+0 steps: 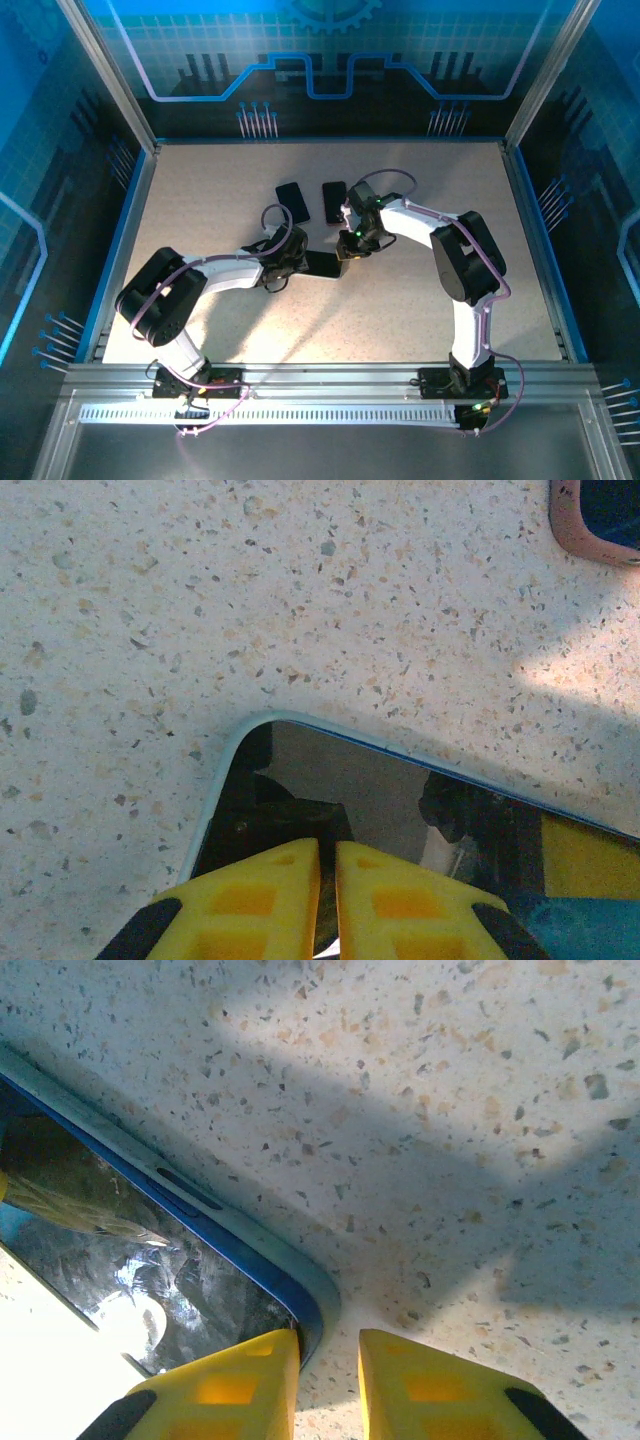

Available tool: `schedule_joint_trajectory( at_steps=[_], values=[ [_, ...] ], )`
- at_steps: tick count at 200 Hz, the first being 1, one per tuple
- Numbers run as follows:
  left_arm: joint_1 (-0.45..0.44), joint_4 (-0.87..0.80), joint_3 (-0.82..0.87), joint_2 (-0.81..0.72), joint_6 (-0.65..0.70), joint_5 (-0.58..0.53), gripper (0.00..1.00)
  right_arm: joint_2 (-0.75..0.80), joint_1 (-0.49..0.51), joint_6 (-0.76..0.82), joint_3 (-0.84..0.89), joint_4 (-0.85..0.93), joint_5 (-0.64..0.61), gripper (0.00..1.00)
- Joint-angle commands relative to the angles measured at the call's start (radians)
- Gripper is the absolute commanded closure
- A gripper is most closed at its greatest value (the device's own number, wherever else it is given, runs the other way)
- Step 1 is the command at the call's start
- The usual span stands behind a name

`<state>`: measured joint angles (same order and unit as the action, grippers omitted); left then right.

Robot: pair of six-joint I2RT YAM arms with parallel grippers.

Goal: Put the phone into the phone case

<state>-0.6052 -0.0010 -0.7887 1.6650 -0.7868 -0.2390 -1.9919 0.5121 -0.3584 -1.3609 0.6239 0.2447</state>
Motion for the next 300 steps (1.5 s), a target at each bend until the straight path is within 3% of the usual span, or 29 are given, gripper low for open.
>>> schedule_joint_trajectory(
  at_steps=[1, 72, 139, 206, 300],
  values=[
    [-0.007, -0.052, 0.007, 0.021, -0.017, 0.012, 0.86, -0.024, 0.017, 0.001, 0.012, 0.019, 0.016, 0.76],
    [-0.007, -0.052, 0.012, 0.030, -0.019, 0.012, 0.86, -0.104, 0.061, 0.010, 0.002, 0.038, -0.032, 0.77],
    [-0.007, -0.028, 0.045, 0.047, -0.035, 0.018, 0.86, -0.191, 0.092, 0.024, 0.027, 0.069, -0.102, 0.86],
    [-0.007, -0.007, 0.066, 0.048, -0.045, 0.021, 0.86, -0.291, 0.138, 0.044, 0.022, 0.126, -0.226, 0.86],
    [-0.007, 0.029, 0.079, 0.078, -0.044, 0.038, 0.86, -0.393, 0.183, 0.062, 0.002, 0.172, -0.284, 0.86]
  ],
)
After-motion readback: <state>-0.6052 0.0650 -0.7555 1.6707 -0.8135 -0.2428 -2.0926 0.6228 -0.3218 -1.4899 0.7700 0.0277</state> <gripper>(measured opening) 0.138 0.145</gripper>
